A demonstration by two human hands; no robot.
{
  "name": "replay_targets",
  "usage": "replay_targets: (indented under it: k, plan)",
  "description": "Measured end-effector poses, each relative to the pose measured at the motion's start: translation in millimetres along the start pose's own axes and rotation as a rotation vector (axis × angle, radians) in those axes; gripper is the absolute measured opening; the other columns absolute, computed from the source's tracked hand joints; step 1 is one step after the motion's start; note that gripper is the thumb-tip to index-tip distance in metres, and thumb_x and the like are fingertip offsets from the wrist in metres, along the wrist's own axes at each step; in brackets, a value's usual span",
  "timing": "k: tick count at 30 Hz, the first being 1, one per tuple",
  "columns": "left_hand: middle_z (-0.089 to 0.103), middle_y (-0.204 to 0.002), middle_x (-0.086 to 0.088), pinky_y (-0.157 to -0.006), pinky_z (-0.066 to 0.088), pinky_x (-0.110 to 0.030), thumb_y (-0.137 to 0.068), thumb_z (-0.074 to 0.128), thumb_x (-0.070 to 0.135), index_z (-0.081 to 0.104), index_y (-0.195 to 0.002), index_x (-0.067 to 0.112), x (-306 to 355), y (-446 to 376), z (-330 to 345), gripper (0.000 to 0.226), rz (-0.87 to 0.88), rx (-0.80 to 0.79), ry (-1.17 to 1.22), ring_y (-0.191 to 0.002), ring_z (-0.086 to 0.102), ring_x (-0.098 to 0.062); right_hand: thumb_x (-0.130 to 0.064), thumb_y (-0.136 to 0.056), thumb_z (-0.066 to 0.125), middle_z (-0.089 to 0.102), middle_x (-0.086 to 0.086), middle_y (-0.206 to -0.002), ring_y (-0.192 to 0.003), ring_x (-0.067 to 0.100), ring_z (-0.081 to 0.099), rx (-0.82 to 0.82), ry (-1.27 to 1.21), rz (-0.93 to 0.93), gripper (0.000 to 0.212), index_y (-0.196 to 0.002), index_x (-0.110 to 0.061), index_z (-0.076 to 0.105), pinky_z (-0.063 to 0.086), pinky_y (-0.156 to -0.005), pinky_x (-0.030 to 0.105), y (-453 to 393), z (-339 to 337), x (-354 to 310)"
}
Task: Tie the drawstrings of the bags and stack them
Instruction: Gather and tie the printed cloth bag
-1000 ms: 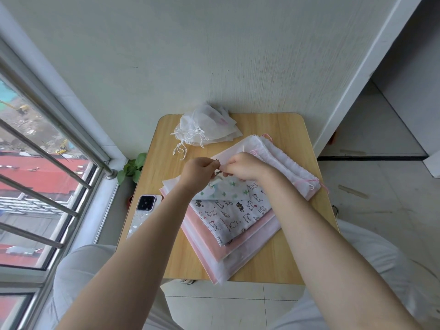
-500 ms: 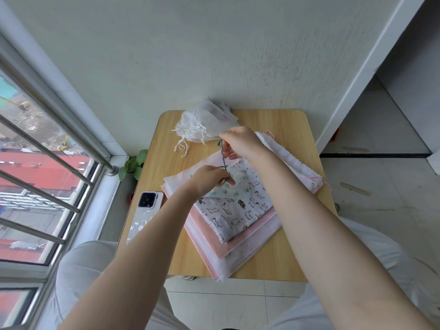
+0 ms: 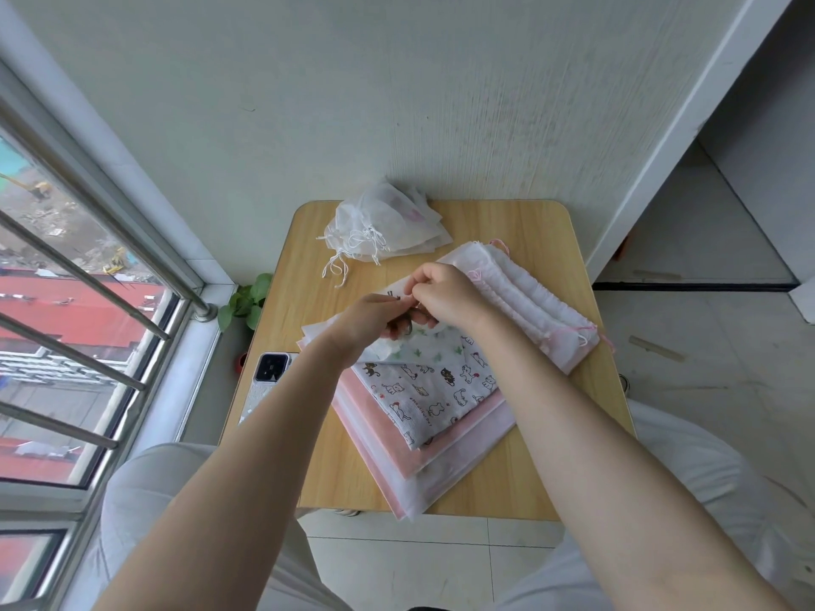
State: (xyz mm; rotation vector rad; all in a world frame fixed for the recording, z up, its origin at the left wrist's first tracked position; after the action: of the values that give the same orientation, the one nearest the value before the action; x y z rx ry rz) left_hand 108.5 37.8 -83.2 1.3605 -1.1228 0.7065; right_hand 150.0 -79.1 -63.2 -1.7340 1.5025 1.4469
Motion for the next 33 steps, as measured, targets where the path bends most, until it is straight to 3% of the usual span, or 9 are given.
replay_targets:
  k: [2, 4, 8, 14, 20, 24, 28, 31, 33]
  plan:
    - [0.066, -0.069, 0.001, -0.070, 0.043, -0.023, -0.101, 0.052, 0.021, 0.073, -0.095, 0.003, 0, -1, -5, 0.029, -0.008, 0.048, 0.053, -0.063, 0.048, -0.012, -0.012, -0.086, 0.048, 0.063, -0.003, -0.073, -0.061, 0.008, 0.056, 0.025, 0.085, -0.010, 0.017, -0.093, -0.010, 0.063, 0.042, -0.055, 0.020, -1, -2, 0]
    - [0.064, -0.068, -0.003, -0.070, 0.044, -0.024, -0.099, 0.054, 0.017, 0.074, -0.092, 0.005, -2, -2, -13, 0.025, -0.007, 0.150, 0.121, -0.063, 0.051, -0.014, -0.018, -0.086, 0.051, 0.063, -0.003, -0.073, -0.067, 0.011, 0.055, 0.022, 0.134, -0.003, 0.017, -0.093, -0.009, 0.062, 0.041, -0.060, 0.024, -3, -3, 4]
    - [0.070, -0.073, -0.004, -0.068, 0.049, -0.022, -0.093, 0.065, 0.015, 0.074, -0.093, 0.006, -5, -4, -26, 0.013, -0.010, 0.309, 0.238, -0.062, 0.063, -0.012, -0.019, -0.085, 0.058, 0.059, -0.002, -0.064, -0.059, 0.009, 0.051, 0.006, 0.139, 0.007, 0.009, -0.085, -0.010, 0.062, 0.036, -0.053, 0.021, 1, -7, 4]
    - [0.074, -0.087, -0.008, -0.071, 0.055, -0.022, -0.087, 0.071, 0.013, 0.073, -0.102, 0.003, -2, -3, -28, 0.018, -0.006, 0.271, 0.292, -0.076, 0.068, -0.015, -0.030, -0.086, 0.070, 0.061, -0.002, -0.073, -0.062, 0.008, 0.052, -0.068, 0.043, 0.022, 0.024, -0.096, -0.008, 0.070, 0.039, -0.053, 0.020, 7, -3, 6]
    - [0.073, -0.084, -0.007, -0.079, 0.056, -0.024, -0.080, 0.073, -0.005, 0.072, -0.099, 0.004, 4, -1, -27, 0.022, 0.026, 0.254, 0.190, -0.075, 0.069, -0.017, -0.021, -0.087, 0.067, 0.062, -0.001, -0.070, -0.055, 0.011, 0.053, -0.082, 0.078, 0.028, 0.012, -0.087, -0.009, 0.066, 0.043, -0.051, 0.023, 7, 1, 9]
    - [0.074, -0.083, -0.004, -0.084, 0.056, -0.025, -0.078, 0.075, -0.006, 0.073, -0.093, 0.010, 10, 2, -25, 0.023, 0.069, 0.221, 0.081, -0.078, 0.070, -0.015, -0.018, -0.086, 0.062, 0.066, -0.006, -0.087, -0.081, 0.011, 0.061, 0.125, 0.129, -0.083, 0.008, -0.090, -0.015, 0.068, 0.048, -0.067, 0.024, 5, -16, 1]
    - [0.074, -0.087, -0.006, -0.084, 0.054, -0.020, -0.078, 0.073, -0.009, 0.072, -0.093, 0.012, 20, 7, -18, 0.026, 0.110, 0.162, -0.051, -0.082, 0.070, -0.012, -0.005, -0.088, 0.055, 0.070, -0.002, -0.099, -0.077, 0.006, 0.061, 0.057, 0.023, -0.095, 0.020, -0.098, -0.021, 0.062, 0.042, -0.057, 0.017, 2, -11, -3]
    - [0.074, -0.086, -0.009, -0.085, 0.055, -0.028, -0.077, 0.071, -0.012, 0.071, -0.085, 0.012, 23, 7, -19, 0.025, 0.155, 0.217, -0.109, -0.084, 0.070, -0.019, -0.004, -0.085, 0.059, 0.072, 0.006, -0.097, -0.091, 0.019, 0.067, 0.009, -0.022, -0.052, 0.020, -0.091, -0.022, 0.064, 0.051, -0.070, 0.027, -2, -3, 5]
    - [0.074, -0.078, -0.002, -0.080, 0.055, -0.030, -0.076, 0.071, -0.013, 0.070, -0.081, 0.012, 22, 8, -22, 0.025, 0.175, 0.287, -0.132, -0.074, 0.069, -0.012, -0.006, -0.084, 0.062, 0.073, 0.008, -0.097, -0.097, 0.023, 0.068, 0.016, -0.060, -0.032, 0.015, -0.091, -0.019, 0.065, 0.053, -0.078, 0.035, -2, -1, 9]
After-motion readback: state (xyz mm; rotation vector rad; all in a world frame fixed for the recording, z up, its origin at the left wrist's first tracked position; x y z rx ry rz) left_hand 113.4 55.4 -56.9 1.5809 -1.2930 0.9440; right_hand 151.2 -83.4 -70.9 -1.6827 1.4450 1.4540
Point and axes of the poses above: each hand's wrist, its own y-axis away from the middle knuckle, its own z-axis out of the palm, x = y × z, the point moved 6 cm from there along -y, towards the middle knuckle
